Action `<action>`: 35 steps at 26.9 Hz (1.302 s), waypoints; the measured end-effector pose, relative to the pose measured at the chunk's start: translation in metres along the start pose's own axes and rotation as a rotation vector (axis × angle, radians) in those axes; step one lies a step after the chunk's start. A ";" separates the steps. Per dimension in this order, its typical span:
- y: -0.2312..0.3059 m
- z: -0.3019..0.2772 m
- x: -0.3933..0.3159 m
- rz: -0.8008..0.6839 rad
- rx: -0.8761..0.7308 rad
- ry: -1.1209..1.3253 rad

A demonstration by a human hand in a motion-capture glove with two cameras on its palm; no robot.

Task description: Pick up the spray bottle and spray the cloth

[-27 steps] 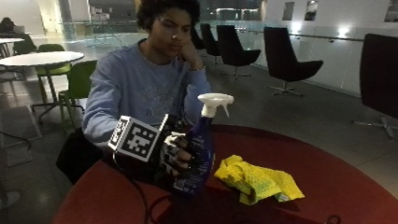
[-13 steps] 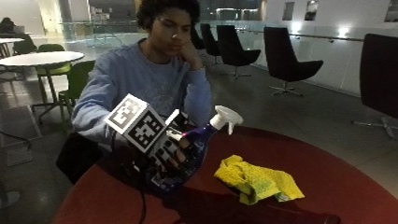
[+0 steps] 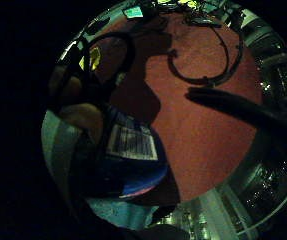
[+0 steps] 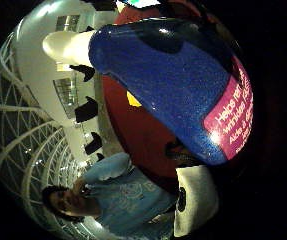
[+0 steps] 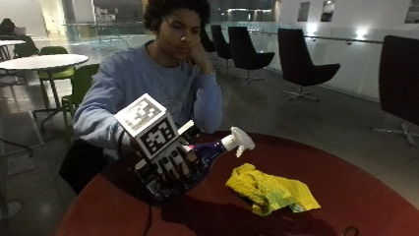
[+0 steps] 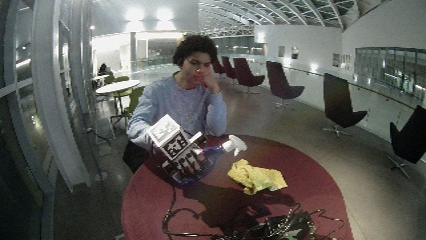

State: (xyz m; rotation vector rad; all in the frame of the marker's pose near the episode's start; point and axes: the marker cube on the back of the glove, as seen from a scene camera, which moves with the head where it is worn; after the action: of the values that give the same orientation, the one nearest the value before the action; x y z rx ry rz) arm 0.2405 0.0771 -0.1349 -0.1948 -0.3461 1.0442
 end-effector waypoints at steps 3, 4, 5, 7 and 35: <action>-0.001 0.001 -0.001 0.006 -0.006 0.023; -0.001 0.001 -0.001 0.008 -0.008 0.029; -0.001 0.001 -0.001 0.010 -0.009 0.034; -0.002 0.001 -0.002 0.015 -0.010 0.041; -0.008 -0.003 -0.003 0.048 -0.004 0.144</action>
State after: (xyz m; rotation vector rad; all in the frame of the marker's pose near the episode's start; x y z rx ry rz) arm 0.2469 0.0709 -0.1360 -0.2814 -0.2138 1.0707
